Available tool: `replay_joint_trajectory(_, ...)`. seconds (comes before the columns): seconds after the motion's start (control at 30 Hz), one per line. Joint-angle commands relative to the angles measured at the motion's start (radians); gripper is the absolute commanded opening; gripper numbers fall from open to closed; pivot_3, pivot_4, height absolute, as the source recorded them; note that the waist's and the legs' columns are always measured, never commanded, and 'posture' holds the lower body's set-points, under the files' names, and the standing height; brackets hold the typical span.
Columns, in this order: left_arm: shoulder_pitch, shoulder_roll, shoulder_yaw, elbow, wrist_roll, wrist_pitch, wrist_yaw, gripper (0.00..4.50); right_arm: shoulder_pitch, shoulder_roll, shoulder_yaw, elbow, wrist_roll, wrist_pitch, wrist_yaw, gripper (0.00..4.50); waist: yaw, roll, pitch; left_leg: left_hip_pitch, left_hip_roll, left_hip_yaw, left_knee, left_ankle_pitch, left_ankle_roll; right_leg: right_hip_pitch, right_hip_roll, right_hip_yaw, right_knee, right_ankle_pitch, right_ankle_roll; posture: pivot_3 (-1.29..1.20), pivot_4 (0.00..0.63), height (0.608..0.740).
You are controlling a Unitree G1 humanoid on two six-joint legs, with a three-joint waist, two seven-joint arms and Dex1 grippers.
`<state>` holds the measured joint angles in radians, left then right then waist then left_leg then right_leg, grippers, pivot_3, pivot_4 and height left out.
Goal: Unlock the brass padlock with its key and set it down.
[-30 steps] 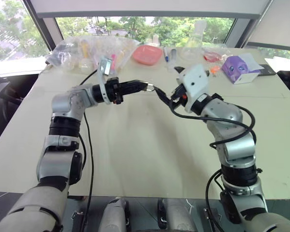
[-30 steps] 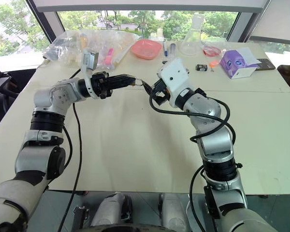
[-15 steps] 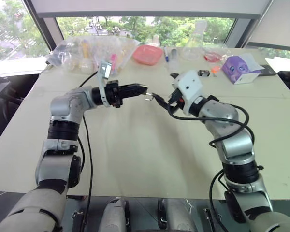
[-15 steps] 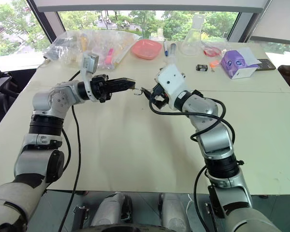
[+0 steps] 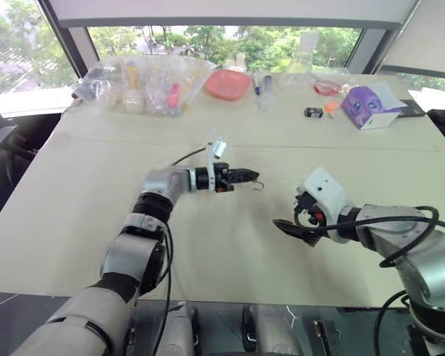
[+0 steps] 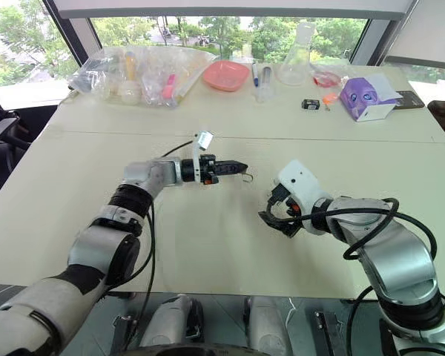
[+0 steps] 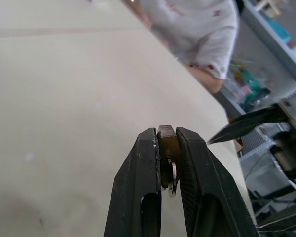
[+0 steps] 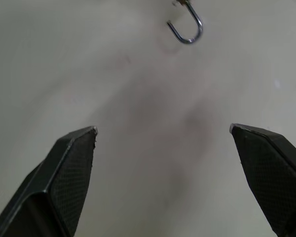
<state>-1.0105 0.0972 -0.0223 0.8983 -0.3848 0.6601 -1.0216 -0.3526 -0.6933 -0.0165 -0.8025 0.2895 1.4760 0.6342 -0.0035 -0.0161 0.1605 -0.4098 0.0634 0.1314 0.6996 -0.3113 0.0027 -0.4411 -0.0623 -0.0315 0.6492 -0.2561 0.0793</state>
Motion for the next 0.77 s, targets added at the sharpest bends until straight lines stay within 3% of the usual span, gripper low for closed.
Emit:
replay_joint_trajectory(0.03, -0.081, -0.037, 0.033, 0.107, 0.016, -0.023, 0.046, 0.04, -0.035, 0.019, -0.017, -0.031, 0.008, 0.030, -0.058, 4.45, -0.002, 0.000, 0.000, 0.000, 0.000, 0.000, 0.000, 0.000, 0.000, 0.000, 0.000, 0.000, 0.000, 0.000, 0.000, 0.00, 0.150, 0.733)
replay_joint_trajectory(0.13, -0.102, -0.051, 0.027, 0.171, 0.043, -0.048, 0.047, 0.04, -0.042, 0.039, -0.020, -0.028, 0.005, 0.036, -0.101, 4.45, -0.007, 0.000, 0.000, 0.000, 0.000, 0.000, -0.001, 0.000, 0.000, 0.000, 0.000, 0.000, -0.001, 0.000, 0.000, 0.00, 0.150, 0.733)
replay_joint_trajectory(0.17, -0.106, -0.055, 0.024, 0.184, 0.055, -0.058, 0.049, 1.01, -0.043, 0.045, -0.024, -0.028, 0.005, 0.034, -0.115, 4.50, -0.008, 0.000, 0.000, 0.000, 0.000, 0.000, -0.001, 0.000, 0.000, -0.001, 0.000, 0.000, -0.001, 0.000, 0.000, 0.00, 0.150, 0.733)
replay_joint_trajectory(0.27, -0.120, -0.053, 0.032, 0.206, 0.070, -0.064, 0.037, 2.21, -0.044, 0.052, -0.034, -0.026, 0.011, 0.032, -0.140, 4.50, -0.007, 0.000, 0.000, 0.000, 0.000, 0.000, -0.001, 0.000, 0.000, -0.001, 0.000, 0.000, 0.000, 0.000, 0.000, 0.00, 0.150, 0.733)
replay_joint_trajectory(0.4, -0.114, -0.037, -0.008, 0.180, 0.142, -0.158, 0.051, 4.20, -0.035, 0.045, -0.033, -0.021, 0.023, 0.016, -0.153, 4.50, -0.006, 0.000, 0.000, 0.000, 0.000, 0.000, 0.000, 0.000, 0.000, 0.000, 0.000, 0.000, 0.000, 0.000, 0.000, 0.00, 0.150, 0.733)
replay_joint_trajectory(0.53, -0.040, 0.030, -0.084, 0.014, 0.234, -0.275, 0.049, 4.20, -0.018, 0.041, -0.036, -0.016, 0.022, -0.011, -0.168, 4.50, -0.011, 0.000, 0.000, 0.000, 0.000, 0.001, -0.001, 0.000, 0.000, -0.001, 0.000, 0.000, 0.000, 0.000, 0.000, 0.00, 0.150, 0.733)
replay_joint_trajectory(0.77, 0.213, 0.194, -0.007, -0.572, 0.108, -0.082, 0.042, 4.20, 0.039, 0.079, -0.064, 0.012, 0.012, -0.131, -0.206, 4.50, -0.009, 0.000, 0.000, 0.000, 0.001, 0.001, -0.001, 0.002, -0.003, -0.001, 0.000, 0.001, 0.000, 0.000, 0.000, 0.00, 0.150, 0.733)
